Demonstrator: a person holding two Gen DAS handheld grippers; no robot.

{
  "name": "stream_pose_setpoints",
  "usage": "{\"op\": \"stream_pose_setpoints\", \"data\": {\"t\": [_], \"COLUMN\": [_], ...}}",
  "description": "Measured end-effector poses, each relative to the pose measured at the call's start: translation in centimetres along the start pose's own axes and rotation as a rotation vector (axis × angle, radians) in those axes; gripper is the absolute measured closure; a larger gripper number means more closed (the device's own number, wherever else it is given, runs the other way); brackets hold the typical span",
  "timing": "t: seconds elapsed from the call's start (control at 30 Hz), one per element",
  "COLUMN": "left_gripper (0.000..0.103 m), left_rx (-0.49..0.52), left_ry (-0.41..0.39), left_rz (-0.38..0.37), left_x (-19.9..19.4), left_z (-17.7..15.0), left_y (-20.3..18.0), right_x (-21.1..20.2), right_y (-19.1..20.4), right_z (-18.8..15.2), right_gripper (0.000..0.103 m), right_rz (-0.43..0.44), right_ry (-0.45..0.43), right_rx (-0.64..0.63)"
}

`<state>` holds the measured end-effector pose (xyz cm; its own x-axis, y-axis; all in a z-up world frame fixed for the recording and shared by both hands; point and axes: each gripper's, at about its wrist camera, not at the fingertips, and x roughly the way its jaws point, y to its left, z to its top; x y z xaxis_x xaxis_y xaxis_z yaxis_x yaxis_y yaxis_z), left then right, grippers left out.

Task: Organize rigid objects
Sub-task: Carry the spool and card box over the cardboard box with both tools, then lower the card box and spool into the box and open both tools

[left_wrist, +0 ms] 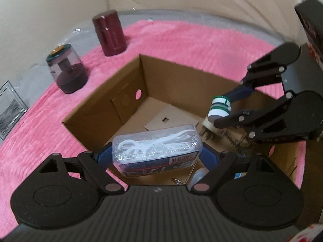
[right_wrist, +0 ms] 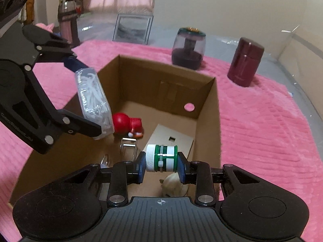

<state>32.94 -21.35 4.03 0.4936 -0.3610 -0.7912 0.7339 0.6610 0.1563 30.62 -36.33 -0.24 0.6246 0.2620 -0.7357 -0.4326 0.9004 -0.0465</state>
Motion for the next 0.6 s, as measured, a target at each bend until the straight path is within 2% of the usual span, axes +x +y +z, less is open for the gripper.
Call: {"op": "stream_pose_setpoints", "data": {"t": [0.17,0.6], "left_gripper": [0.018,0.018], "left_rx": [0.072,0.099], "left_ry": [0.049,0.115], "left_rz": [-0.024,-0.028], "left_x": [1.6,4.2], "left_z": [0.3,0.0], "left_y": [-1.0,-1.6], "right_x": [1.3,2.0], "right_y": [-0.3,-0.4], "right_z": [-0.3,-0.7], "right_gripper": [0.074,0.074], "right_rz": [0.000,0.008], "right_ry": [0.027,0.043], "right_rx": [-0.011,-0.010]}}
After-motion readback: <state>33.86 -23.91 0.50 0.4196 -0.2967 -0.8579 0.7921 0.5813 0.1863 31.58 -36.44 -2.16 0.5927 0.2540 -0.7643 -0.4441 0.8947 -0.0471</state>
